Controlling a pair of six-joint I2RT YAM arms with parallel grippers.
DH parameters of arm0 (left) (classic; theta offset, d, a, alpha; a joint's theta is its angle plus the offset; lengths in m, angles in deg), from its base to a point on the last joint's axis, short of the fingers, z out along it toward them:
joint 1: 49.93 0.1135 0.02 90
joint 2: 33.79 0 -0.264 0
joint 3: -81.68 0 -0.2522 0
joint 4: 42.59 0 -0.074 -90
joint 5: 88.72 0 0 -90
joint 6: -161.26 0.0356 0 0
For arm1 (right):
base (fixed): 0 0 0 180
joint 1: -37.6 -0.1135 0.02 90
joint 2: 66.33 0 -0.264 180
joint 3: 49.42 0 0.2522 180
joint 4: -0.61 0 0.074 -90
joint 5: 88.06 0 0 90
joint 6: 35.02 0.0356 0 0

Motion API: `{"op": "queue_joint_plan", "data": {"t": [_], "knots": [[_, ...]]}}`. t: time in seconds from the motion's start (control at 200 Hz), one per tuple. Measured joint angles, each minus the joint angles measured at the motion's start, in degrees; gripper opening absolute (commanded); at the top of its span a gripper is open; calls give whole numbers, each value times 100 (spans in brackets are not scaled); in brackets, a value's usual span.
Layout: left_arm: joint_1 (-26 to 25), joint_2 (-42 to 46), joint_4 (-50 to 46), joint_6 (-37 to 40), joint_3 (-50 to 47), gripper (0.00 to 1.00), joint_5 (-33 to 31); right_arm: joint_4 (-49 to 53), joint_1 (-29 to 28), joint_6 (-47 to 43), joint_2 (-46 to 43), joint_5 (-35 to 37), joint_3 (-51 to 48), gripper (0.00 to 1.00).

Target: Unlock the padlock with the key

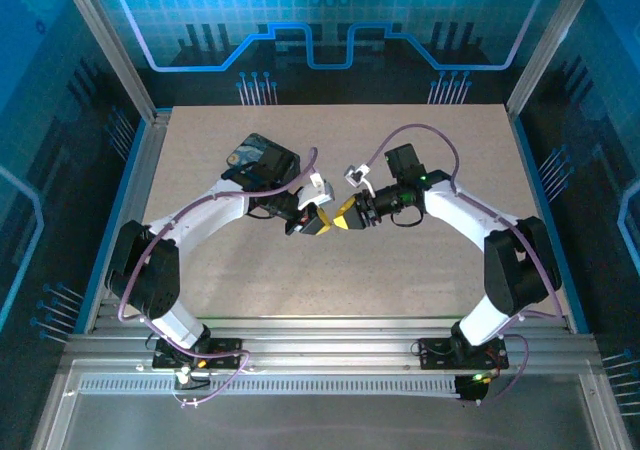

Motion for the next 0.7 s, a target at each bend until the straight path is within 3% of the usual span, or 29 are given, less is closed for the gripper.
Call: {"op": "queue_joint_plan", "data": {"t": [0.12,0.355,0.51,0.7], "knots": [[0,0,-2,-2,0,0,13,0,-28,0,9,17,7,23],[0,0,-37,-2,2,0,50,7,-79,-22,52,61,17,13],[11,0,-114,-2,2,0,50,2,-92,-11,63,109,26,0],[33,0,-170,-2,2,0,52,11,-107,57,66,181,26,0]]}}
